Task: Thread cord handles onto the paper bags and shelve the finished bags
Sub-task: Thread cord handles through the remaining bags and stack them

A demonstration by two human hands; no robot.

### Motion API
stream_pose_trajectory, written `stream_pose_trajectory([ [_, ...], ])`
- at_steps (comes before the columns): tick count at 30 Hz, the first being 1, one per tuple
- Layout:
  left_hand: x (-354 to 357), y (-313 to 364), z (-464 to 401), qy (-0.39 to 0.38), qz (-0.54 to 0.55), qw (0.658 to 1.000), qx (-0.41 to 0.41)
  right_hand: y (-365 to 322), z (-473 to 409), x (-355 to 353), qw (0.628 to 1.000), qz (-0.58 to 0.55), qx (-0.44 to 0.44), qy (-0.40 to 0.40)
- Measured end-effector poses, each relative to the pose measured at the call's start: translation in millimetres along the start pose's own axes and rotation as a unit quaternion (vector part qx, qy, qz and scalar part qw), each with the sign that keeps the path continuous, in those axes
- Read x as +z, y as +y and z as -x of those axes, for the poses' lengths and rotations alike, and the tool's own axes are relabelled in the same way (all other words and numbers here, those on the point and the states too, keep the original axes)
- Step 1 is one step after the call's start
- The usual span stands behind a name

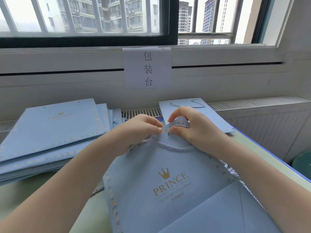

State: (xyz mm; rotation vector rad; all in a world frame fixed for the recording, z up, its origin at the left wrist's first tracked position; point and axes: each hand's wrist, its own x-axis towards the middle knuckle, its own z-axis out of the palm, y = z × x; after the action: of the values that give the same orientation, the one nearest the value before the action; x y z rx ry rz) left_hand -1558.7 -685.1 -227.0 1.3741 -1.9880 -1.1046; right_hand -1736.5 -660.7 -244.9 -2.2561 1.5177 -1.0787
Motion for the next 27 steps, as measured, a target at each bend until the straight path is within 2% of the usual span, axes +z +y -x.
stream_pose_trajectory([
  [9,-5.1,0.5,-0.2,-0.006,0.095,0.995,-0.040,-5.9,0.1,-0.5,0.999,-0.023,-0.025,-0.004],
  [13,-3.6,2.9,1.7,-0.041,0.103,0.993,-0.048,-8.2,1.6,-4.5,0.999,-0.031,-0.033,-0.027],
  [27,-7.7,-2.2,1.7,-0.054,0.160,0.985,-0.020,-8.5,3.7,-8.8,0.996,-0.066,-0.014,-0.062],
])
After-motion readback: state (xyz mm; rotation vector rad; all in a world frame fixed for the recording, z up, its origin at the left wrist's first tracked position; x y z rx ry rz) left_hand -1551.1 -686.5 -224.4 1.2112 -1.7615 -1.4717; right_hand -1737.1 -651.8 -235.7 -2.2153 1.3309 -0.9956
